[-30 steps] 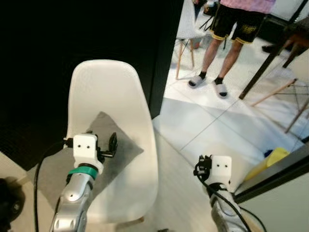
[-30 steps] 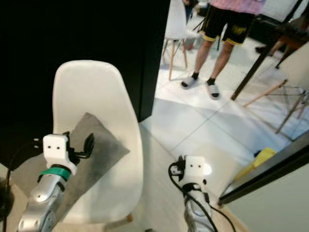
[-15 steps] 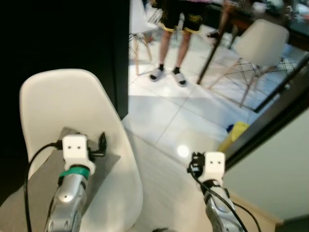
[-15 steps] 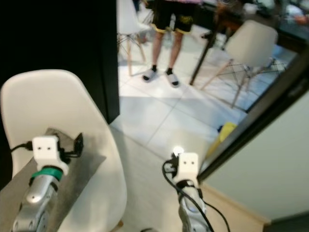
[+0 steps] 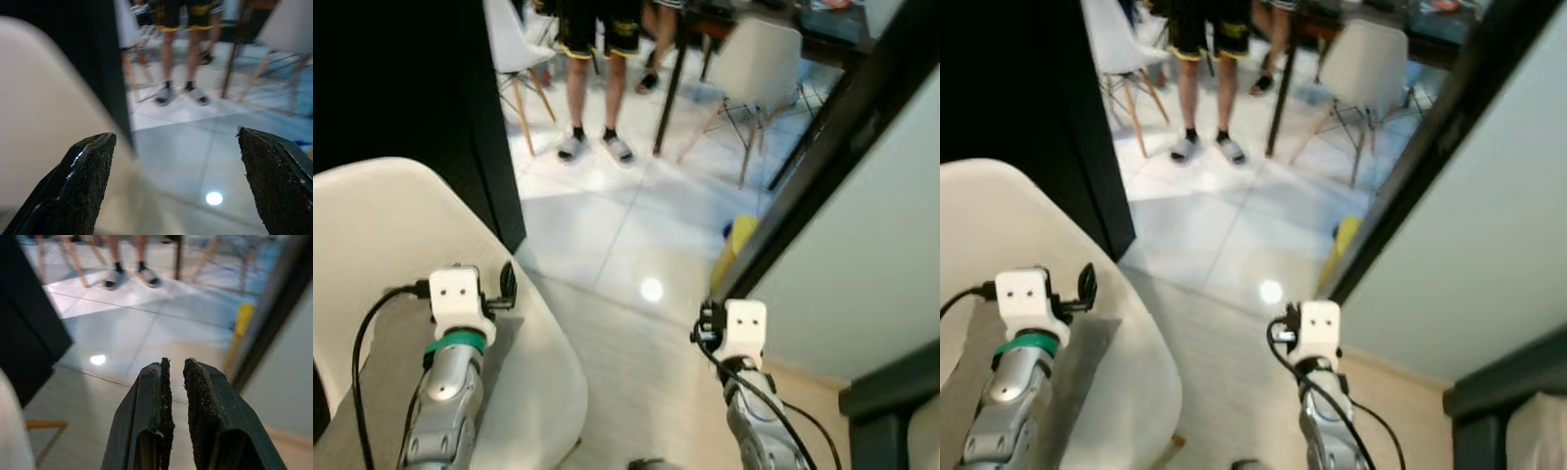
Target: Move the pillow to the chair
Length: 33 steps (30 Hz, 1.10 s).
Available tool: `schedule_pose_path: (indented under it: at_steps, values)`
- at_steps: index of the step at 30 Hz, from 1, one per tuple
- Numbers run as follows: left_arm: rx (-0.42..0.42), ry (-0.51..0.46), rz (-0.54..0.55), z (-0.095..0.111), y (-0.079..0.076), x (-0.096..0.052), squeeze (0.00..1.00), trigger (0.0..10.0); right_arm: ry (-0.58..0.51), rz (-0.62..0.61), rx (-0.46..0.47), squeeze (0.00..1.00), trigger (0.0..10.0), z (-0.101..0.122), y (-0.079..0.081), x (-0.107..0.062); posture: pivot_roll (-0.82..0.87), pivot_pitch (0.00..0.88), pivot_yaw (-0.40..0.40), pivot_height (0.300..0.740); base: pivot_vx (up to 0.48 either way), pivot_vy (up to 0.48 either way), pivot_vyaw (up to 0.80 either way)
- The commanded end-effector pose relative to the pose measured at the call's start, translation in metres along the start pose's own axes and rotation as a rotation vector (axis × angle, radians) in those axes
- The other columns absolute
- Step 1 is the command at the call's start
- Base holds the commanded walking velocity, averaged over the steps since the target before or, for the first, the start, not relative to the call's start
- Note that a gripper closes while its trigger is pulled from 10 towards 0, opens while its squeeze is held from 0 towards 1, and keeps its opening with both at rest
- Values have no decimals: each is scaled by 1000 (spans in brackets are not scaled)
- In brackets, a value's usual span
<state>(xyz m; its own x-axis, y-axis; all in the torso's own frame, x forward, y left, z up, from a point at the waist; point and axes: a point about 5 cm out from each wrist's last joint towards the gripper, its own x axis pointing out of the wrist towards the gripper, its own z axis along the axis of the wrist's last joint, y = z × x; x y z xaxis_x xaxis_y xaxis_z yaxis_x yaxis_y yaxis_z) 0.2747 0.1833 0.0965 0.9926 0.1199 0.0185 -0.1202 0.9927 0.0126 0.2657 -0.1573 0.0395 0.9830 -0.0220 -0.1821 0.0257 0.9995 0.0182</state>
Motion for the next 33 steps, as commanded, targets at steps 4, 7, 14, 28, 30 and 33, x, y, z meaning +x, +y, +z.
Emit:
schedule_pose_path:
  at_steps: [4,7,14,28,30,33]
  values:
    - [17,13,1,-4,-1,-1,0,10000,26,-24,2,0,10000,-6,-5,-1,42,22,43,740,0,0,-800]
    - [18,16,6,-5,0,-1,0,10000,35,-25,-4,0,10000,-6,-5,0,42,23,42,740,0,0,-800]
    - [37,72,-21,-12,-3,0,0,10000,38,-26,-5,0,10000,-6,-5,2,49,21,36,740,0,0,-800]
    - [53,166,-16,-33,-9,2,0,10000,81,-83,25,0,10000,-16,-8,3,40,39,49,740,0,0,-800]
    - [67,165,-16,-35,-9,3,0,10000,84,-88,25,0,10000,-17,-8,3,40,38,49,740,0,0,-800]
    - [63,153,-8,-35,-8,4,0,10000,93,-96,24,0,10000,-19,-9,3,35,39,53,740,0,0,-800]
